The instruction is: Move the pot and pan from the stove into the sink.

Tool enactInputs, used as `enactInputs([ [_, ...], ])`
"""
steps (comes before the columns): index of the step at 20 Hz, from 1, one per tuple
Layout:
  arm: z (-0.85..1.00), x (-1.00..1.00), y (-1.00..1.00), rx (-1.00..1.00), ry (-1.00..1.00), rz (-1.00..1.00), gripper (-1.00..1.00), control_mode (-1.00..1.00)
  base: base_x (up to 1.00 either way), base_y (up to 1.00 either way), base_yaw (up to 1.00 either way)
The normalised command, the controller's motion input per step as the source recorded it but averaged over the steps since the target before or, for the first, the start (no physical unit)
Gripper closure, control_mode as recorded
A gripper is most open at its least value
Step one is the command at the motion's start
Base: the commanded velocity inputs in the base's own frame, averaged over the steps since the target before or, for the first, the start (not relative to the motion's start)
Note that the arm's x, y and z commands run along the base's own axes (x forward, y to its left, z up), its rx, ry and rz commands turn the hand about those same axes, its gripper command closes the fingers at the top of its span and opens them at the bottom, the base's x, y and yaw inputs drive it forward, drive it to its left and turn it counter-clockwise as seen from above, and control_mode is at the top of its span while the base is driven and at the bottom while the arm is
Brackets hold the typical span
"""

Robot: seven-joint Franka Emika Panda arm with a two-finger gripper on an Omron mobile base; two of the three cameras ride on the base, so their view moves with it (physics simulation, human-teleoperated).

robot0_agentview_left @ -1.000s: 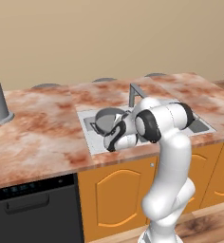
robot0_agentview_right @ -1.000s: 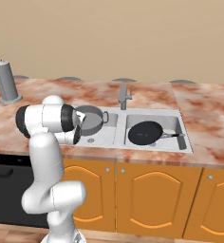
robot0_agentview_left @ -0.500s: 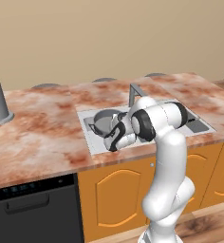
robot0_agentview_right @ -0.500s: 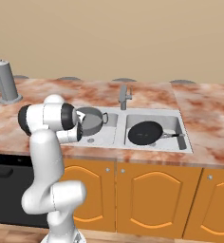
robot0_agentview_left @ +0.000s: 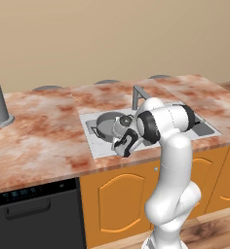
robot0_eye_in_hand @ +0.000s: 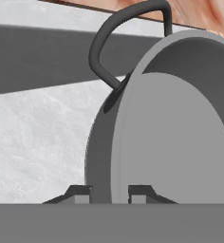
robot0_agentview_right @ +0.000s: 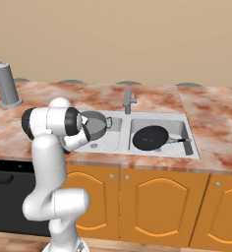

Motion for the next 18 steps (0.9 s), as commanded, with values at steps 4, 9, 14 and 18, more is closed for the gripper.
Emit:
enactInputs([
  [4,-0.12,0.0,-0.27,0.04,0.01,0.0,1.0,-1.0,0.0,0.0,0.0],
  [9,-0.08,0.0,-0.22,0.02,0.0,0.0,1.0,-1.0,0.0,0.0,0.0],
  [14,0.0,0.0,-0.02,0.0,0.0,0.0,1.0,-1.0,0.0,0.0,0.0],
  [18,0.0,0.0,0.0,0.0,0.0,0.0,-1.0,-1.0,0.0,0.0,0.0],
])
